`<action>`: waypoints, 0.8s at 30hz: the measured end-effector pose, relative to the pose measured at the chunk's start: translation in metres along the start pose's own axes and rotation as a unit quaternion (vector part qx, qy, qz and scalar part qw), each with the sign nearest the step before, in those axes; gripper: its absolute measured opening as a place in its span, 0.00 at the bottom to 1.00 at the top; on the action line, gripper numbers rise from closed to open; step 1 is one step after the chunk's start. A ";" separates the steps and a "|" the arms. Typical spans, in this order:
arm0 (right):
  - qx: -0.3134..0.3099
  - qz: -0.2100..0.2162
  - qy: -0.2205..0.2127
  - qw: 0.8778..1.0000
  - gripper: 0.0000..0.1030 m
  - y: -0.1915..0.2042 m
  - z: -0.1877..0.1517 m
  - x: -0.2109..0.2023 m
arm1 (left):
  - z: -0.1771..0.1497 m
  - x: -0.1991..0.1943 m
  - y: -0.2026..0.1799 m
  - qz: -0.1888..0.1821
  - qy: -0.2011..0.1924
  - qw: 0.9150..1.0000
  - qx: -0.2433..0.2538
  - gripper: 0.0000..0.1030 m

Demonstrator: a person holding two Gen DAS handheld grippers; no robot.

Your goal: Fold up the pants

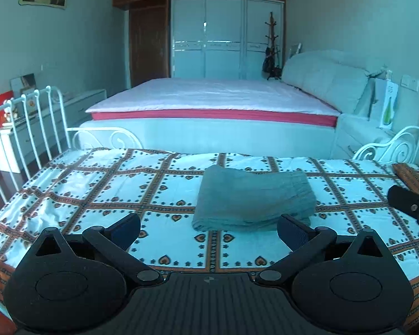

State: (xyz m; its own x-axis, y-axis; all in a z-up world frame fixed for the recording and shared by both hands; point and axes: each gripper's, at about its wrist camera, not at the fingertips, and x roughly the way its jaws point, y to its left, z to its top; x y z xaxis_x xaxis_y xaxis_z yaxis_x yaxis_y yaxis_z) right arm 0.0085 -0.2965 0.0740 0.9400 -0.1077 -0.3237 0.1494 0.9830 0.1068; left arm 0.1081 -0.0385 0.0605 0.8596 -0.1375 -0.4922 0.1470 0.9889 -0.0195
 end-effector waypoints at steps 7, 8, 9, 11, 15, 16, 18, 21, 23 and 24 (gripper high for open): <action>-0.001 0.002 0.005 1.000 0.94 0.002 -0.005 0.001 | -0.004 0.006 -0.010 -0.005 0.008 1.000 0.019 1.00; -0.002 0.002 0.006 1.000 0.94 0.002 -0.006 0.001 | -0.004 0.007 -0.011 -0.008 0.009 1.000 0.018 1.00; -0.002 0.002 0.006 1.000 0.94 0.003 -0.006 0.001 | -0.004 0.008 -0.012 -0.011 0.011 1.000 0.017 1.00; -0.003 0.001 0.008 1.000 0.94 0.003 -0.006 0.001 | -0.005 0.008 -0.012 -0.015 0.012 1.000 0.017 1.00; -0.001 0.001 0.009 1.000 0.94 0.003 -0.007 0.001 | -0.006 0.007 -0.015 -0.021 0.011 0.999 0.022 1.00; -0.001 0.001 0.010 1.000 0.94 0.003 -0.007 0.001 | -0.006 0.007 -0.016 -0.024 0.010 0.999 0.023 1.00; -0.001 0.002 0.011 1.000 0.94 0.003 -0.008 0.001 | -0.006 0.007 -0.016 -0.030 0.010 0.999 0.023 1.00; -0.004 0.003 0.012 1.000 0.94 0.005 -0.010 0.001 | -0.006 0.009 -0.015 -0.047 0.018 0.999 0.017 1.00; -0.006 0.002 0.014 1.000 0.94 0.007 -0.010 0.002 | -0.006 0.012 -0.013 -0.055 0.022 0.998 0.011 1.00; -0.006 0.003 0.014 1.000 0.94 0.007 -0.009 0.002 | -0.006 0.012 -0.012 -0.060 0.024 0.998 0.005 1.00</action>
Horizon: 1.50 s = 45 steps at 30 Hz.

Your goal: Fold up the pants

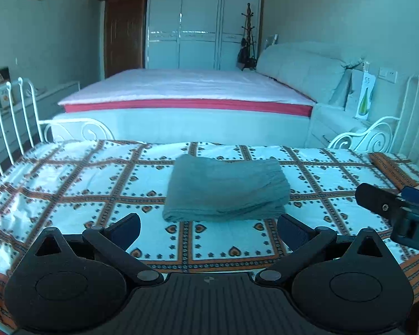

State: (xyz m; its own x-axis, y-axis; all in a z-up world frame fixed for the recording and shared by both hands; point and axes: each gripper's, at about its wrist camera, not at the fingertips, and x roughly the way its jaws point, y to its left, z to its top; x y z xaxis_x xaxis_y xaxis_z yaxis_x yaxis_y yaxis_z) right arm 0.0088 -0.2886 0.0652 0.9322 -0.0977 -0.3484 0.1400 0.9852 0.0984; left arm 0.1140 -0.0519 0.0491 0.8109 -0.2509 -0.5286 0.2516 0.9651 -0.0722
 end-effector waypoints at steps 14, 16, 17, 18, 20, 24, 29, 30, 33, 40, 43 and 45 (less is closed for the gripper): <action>-0.004 -0.002 0.004 1.000 0.94 0.004 -0.002 0.002 | 0.000 0.005 0.002 0.010 -0.012 1.000 0.000 1.00; -0.006 -0.007 0.005 1.000 0.94 0.004 -0.003 0.002 | 0.000 0.007 0.002 0.012 -0.010 1.000 0.001 1.00; -0.006 -0.010 0.005 1.000 0.94 0.004 -0.003 0.003 | -0.001 0.008 0.002 0.011 -0.009 1.000 0.000 1.00; -0.006 -0.011 0.005 1.000 0.94 0.004 -0.003 0.003 | -0.001 0.008 0.002 0.012 -0.009 1.000 -0.002 1.00; -0.001 -0.010 0.007 1.000 0.94 0.003 -0.004 0.003 | -0.002 0.010 0.002 0.014 -0.006 1.000 0.001 1.00; 0.003 -0.009 0.007 1.000 0.94 0.002 -0.004 0.003 | -0.003 0.016 0.004 0.010 0.007 1.000 0.001 1.00; 0.001 -0.008 0.006 1.000 0.94 0.003 -0.005 0.004 | -0.009 0.016 0.002 -0.003 -0.005 1.000 0.012 1.00; 0.001 -0.009 0.007 1.000 0.94 0.003 -0.006 0.005 | -0.009 0.014 0.000 -0.002 -0.012 1.000 0.018 1.00; 0.007 -0.009 0.013 1.000 0.94 0.003 -0.007 0.008 | -0.009 0.010 0.000 0.000 -0.030 1.000 0.010 0.98; 0.012 -0.013 0.018 1.000 0.94 0.001 -0.010 0.011 | -0.006 0.007 0.004 0.000 -0.041 0.999 -0.004 0.96; 0.019 -0.012 0.021 1.000 0.94 -0.001 -0.011 0.012 | -0.008 0.007 0.002 -0.002 -0.038 0.999 0.004 0.96; 0.020 -0.010 0.022 1.000 0.94 0.000 -0.011 0.012 | -0.008 0.009 -0.002 -0.013 -0.031 0.999 0.017 0.96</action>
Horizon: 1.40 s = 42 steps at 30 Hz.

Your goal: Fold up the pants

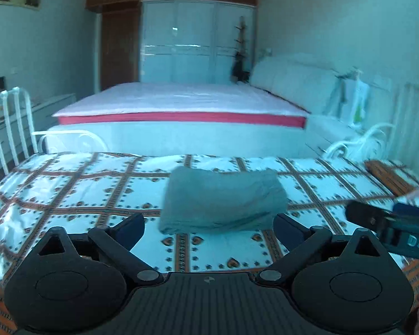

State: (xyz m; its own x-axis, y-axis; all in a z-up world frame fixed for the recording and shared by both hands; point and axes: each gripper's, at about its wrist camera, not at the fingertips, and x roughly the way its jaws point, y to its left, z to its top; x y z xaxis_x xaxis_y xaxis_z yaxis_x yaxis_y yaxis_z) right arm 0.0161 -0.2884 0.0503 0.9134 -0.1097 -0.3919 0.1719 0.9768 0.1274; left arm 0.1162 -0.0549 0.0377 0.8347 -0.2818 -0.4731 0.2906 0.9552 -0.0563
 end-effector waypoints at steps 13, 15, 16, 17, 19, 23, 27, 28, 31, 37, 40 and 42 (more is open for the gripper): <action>0.001 -0.006 0.000 1.000 0.94 -0.006 -0.002 0.002 | -0.002 0.015 0.011 0.040 0.028 0.999 -0.022 1.00; 0.004 -0.008 0.001 1.000 0.94 -0.007 -0.003 0.003 | -0.002 0.017 0.015 0.040 0.033 0.998 -0.030 1.00; 0.004 -0.010 0.001 1.000 0.94 -0.008 -0.003 0.003 | -0.002 0.019 0.017 0.043 0.037 0.998 -0.032 1.00; 0.005 -0.010 0.001 1.000 0.94 -0.008 -0.003 0.004 | -0.002 0.020 0.018 0.045 0.040 0.998 -0.034 1.00; 0.003 -0.009 0.001 1.000 0.94 -0.008 -0.003 0.005 | -0.003 0.021 0.018 0.045 0.040 0.998 -0.036 1.00; -0.003 -0.007 0.003 1.000 0.94 -0.006 -0.004 0.007 | -0.004 0.022 0.018 0.048 0.039 0.998 -0.030 1.00; -0.007 -0.007 0.002 1.000 0.94 -0.005 -0.005 0.008 | -0.002 0.021 0.018 0.054 0.032 0.998 -0.026 1.00; -0.008 -0.007 0.002 1.000 0.94 -0.005 -0.005 0.009 | -0.002 0.021 0.018 0.054 0.031 0.998 -0.026 1.00; -0.007 -0.007 0.003 1.000 0.94 -0.005 -0.005 0.010 | -0.001 0.023 0.020 0.058 0.031 0.998 -0.026 1.00; -0.008 -0.008 0.009 1.000 0.94 -0.004 -0.006 0.016 | -0.002 0.030 0.025 0.061 0.037 0.997 -0.026 1.00; -0.009 -0.008 0.012 1.000 0.94 -0.003 -0.006 0.020 | -0.002 0.033 0.026 0.063 0.040 0.997 -0.026 1.00; -0.009 -0.008 0.011 1.000 0.94 -0.002 -0.006 0.022 | -0.002 0.034 0.027 0.065 0.040 0.997 -0.025 1.00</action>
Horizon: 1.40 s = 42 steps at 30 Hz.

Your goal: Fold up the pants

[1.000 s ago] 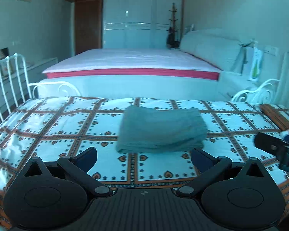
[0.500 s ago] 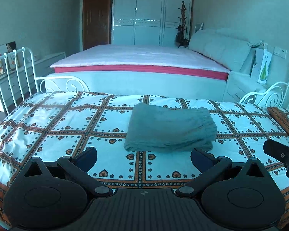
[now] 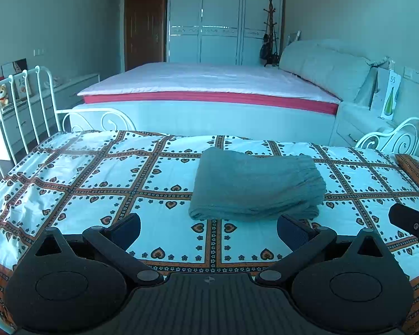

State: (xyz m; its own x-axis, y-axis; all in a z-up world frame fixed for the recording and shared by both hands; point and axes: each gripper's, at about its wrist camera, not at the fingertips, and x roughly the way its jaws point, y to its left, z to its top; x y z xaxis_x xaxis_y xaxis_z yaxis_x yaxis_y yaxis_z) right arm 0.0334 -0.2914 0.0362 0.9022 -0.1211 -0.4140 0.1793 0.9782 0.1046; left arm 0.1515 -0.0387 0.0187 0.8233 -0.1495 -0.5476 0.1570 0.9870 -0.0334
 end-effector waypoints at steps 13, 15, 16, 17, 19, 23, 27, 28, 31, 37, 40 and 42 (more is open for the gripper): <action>-0.004 -0.015 0.012 1.000 0.94 -0.013 0.005 0.027 | 0.003 0.038 0.037 0.039 0.024 0.999 -0.019 1.00; -0.003 -0.022 0.016 1.000 0.94 -0.019 0.004 0.033 | 0.002 0.048 0.048 0.052 0.032 0.998 -0.028 1.00; -0.003 -0.026 0.018 1.000 0.94 -0.021 0.004 0.036 | 0.002 0.052 0.053 0.055 0.036 0.997 -0.033 1.00; -0.002 -0.028 0.019 0.999 0.94 -0.023 0.004 0.038 | 0.002 0.055 0.057 0.059 0.038 0.997 -0.038 1.00; 0.001 -0.034 0.022 0.999 0.94 -0.026 0.003 0.043 | 0.001 0.060 0.063 0.066 0.041 0.996 -0.044 1.00; 0.002 -0.034 0.028 0.999 0.94 -0.027 0.001 0.050 | -0.001 0.067 0.066 0.067 0.048 0.996 -0.044 1.00; -0.003 -0.028 0.032 0.999 0.94 -0.024 0.000 0.053 | -0.001 0.068 0.062 0.062 0.049 0.996 -0.038 1.00; -0.004 -0.028 0.032 0.999 0.94 -0.023 -0.001 0.053 | 0.000 0.068 0.061 0.060 0.049 0.996 -0.037 1.00; -0.006 -0.024 0.033 0.999 0.94 -0.022 0.000 0.053 | 0.002 0.068 0.056 0.054 0.048 0.997 -0.033 1.00; -0.007 -0.028 0.035 0.999 0.94 -0.024 0.001 0.057 | 0.003 0.073 0.056 0.058 0.049 0.997 -0.026 1.00; -0.011 -0.031 0.042 0.999 0.94 -0.030 0.002 0.064 | 0.003 0.082 0.065 0.067 0.052 0.996 -0.029 1.00; -0.020 -0.032 0.045 0.998 0.94 -0.039 0.003 0.071 | 0.004 0.092 0.078 0.074 0.054 0.995 -0.028 1.00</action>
State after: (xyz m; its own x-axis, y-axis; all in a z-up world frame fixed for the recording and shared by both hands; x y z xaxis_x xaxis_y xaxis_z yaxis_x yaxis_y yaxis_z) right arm 0.0916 -0.3383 0.0060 0.8503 -0.1698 -0.4982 0.2180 0.9751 0.0396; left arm 0.2419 0.0248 -0.0306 0.7708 0.0019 -0.6370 0.0049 0.9999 0.0089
